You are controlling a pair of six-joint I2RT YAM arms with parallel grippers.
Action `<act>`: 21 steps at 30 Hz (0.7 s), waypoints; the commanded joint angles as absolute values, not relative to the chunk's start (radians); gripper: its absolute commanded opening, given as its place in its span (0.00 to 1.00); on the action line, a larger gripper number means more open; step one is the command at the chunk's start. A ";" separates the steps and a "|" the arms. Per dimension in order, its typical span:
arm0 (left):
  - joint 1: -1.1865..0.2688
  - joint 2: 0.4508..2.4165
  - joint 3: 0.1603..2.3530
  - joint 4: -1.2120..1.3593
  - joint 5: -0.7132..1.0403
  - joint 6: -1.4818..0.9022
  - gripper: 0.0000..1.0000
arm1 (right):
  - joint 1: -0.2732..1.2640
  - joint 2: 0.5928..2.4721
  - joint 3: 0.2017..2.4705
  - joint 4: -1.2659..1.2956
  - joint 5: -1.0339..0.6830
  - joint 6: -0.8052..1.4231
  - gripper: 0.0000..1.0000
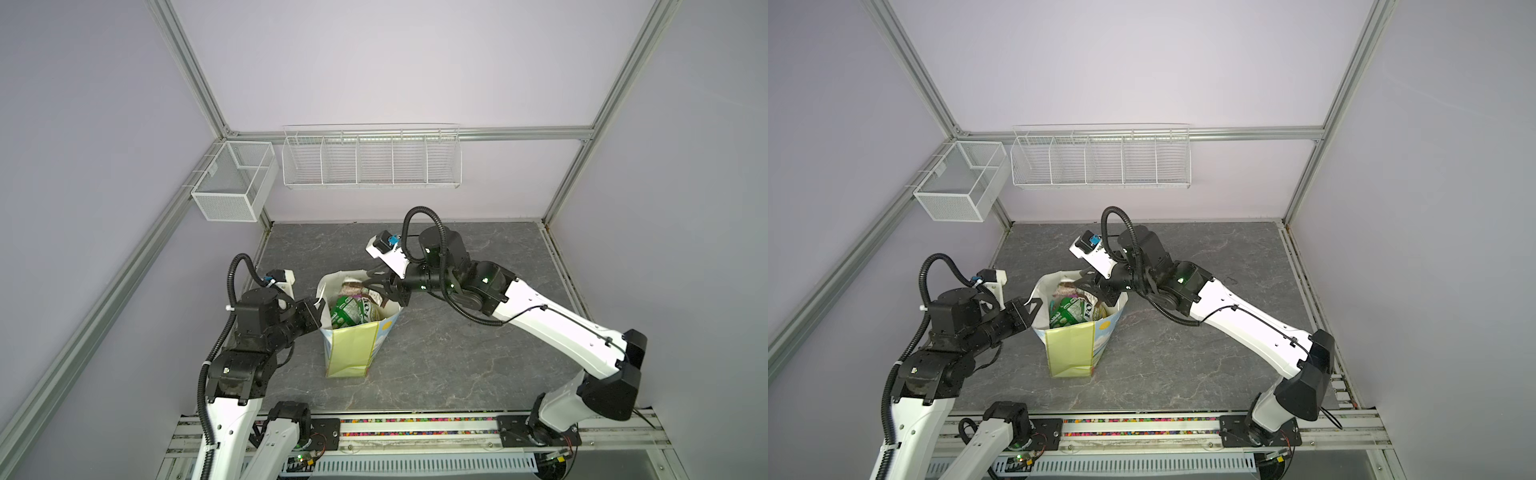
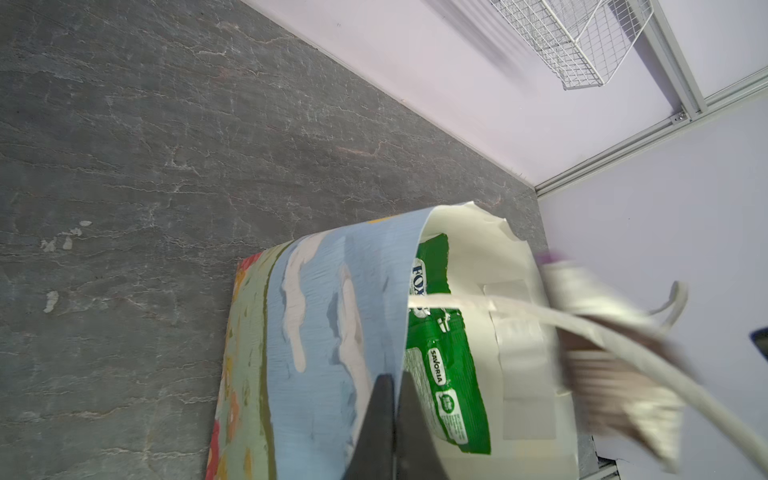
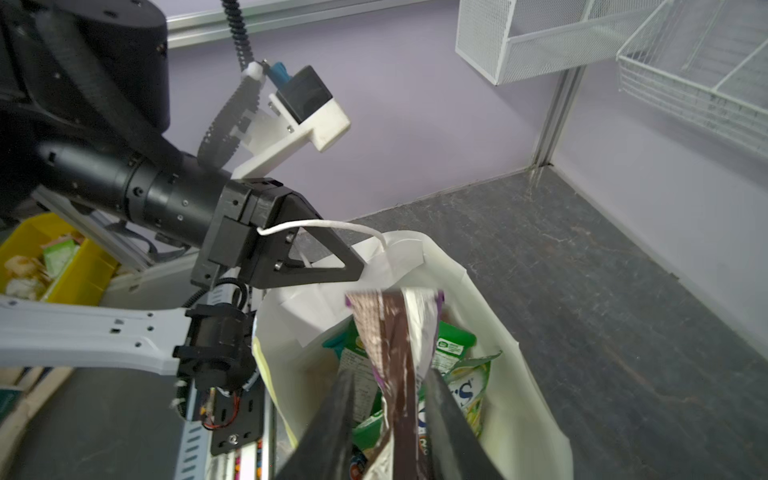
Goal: Place the snacks into the paper bag
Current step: 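Lower the chocolate bar into the paper bag with the right gripper, then open the right gripper to release the chocolate bar inside the bag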
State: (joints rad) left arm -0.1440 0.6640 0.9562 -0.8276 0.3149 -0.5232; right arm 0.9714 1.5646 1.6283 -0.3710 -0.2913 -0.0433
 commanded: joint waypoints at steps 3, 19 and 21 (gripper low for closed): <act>-0.140 0.639 0.963 -0.735 0.329 -0.535 0.00 | 0.981 1.566 1.623 -0.369 -0.276 -0.048 0.56; -0.140 0.638 0.959 -0.732 0.329 -0.535 0.00 | 0.981 1.490 1.603 -0.420 0.033 0.052 0.91; -0.140 0.638 0.959 -0.733 0.328 -0.534 0.00 | 0.979 1.486 1.608 -0.443 0.082 0.066 0.92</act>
